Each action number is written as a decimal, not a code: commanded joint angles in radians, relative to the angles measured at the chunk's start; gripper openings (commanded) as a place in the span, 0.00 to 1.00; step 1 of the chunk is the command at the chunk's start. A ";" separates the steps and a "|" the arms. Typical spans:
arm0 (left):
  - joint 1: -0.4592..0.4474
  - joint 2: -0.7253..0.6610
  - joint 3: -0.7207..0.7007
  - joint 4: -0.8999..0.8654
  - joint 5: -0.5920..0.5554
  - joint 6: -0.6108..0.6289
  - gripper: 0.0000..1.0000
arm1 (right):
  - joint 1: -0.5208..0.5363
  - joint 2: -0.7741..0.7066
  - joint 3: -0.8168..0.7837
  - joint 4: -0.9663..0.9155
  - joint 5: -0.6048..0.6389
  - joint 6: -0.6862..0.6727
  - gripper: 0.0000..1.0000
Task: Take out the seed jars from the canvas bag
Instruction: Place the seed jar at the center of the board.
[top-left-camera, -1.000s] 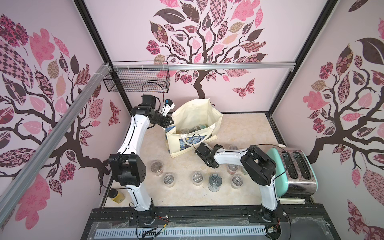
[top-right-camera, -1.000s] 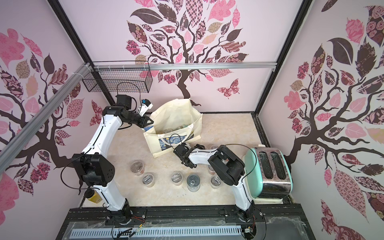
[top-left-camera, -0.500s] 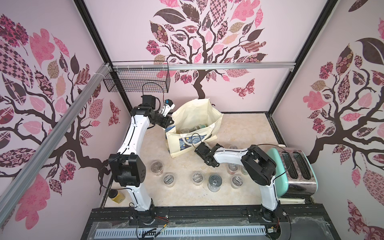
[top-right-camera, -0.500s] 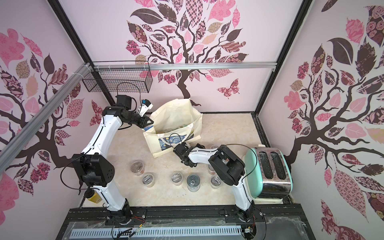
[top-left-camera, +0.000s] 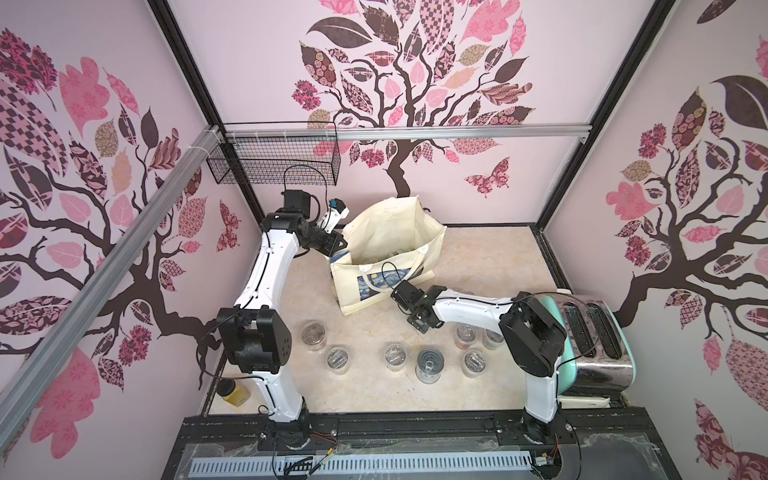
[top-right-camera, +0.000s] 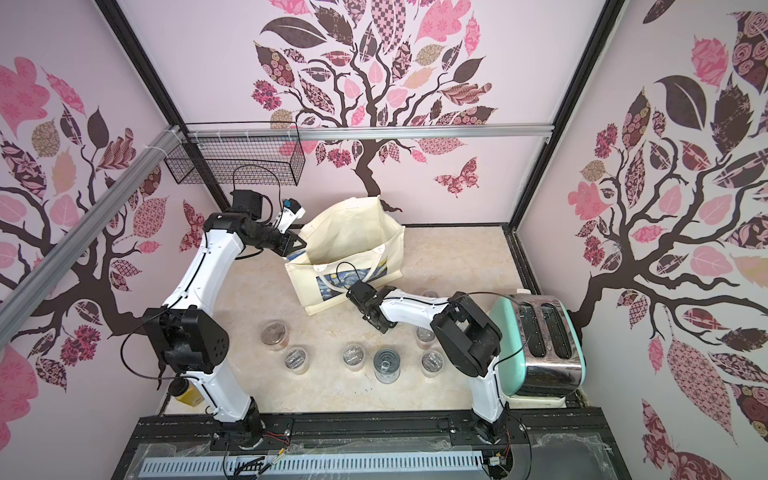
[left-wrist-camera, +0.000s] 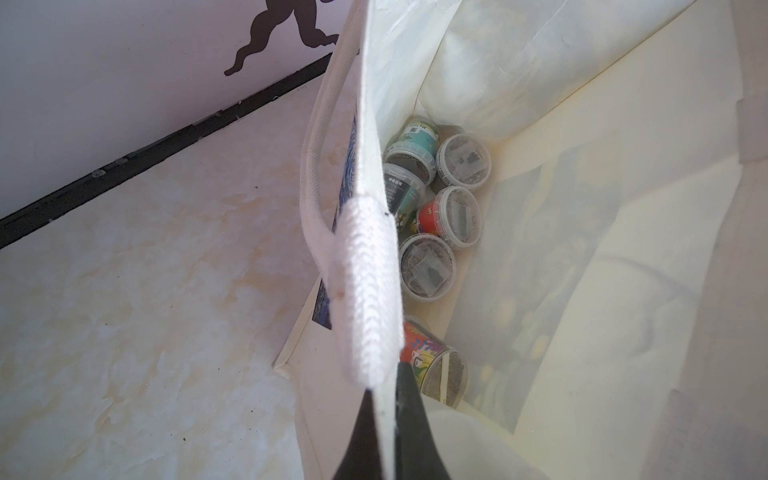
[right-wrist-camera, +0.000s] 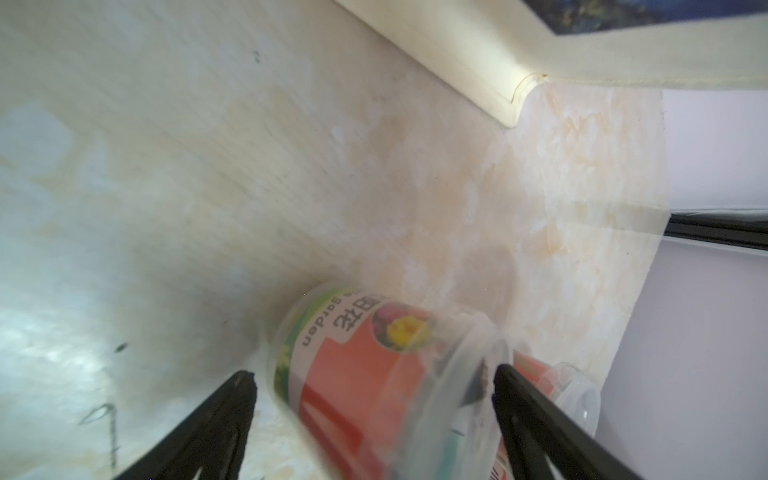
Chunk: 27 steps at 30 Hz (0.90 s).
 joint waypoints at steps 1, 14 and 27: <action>0.003 -0.016 0.006 -0.035 0.000 0.008 0.00 | 0.000 -0.092 0.055 -0.040 -0.085 0.028 0.94; 0.002 -0.008 0.064 -0.119 0.051 0.056 0.00 | 0.000 -0.422 -0.018 0.001 -0.409 0.012 0.97; -0.043 -0.047 0.094 -0.221 0.058 0.161 0.00 | -0.002 -0.730 -0.148 0.287 -0.681 0.002 0.99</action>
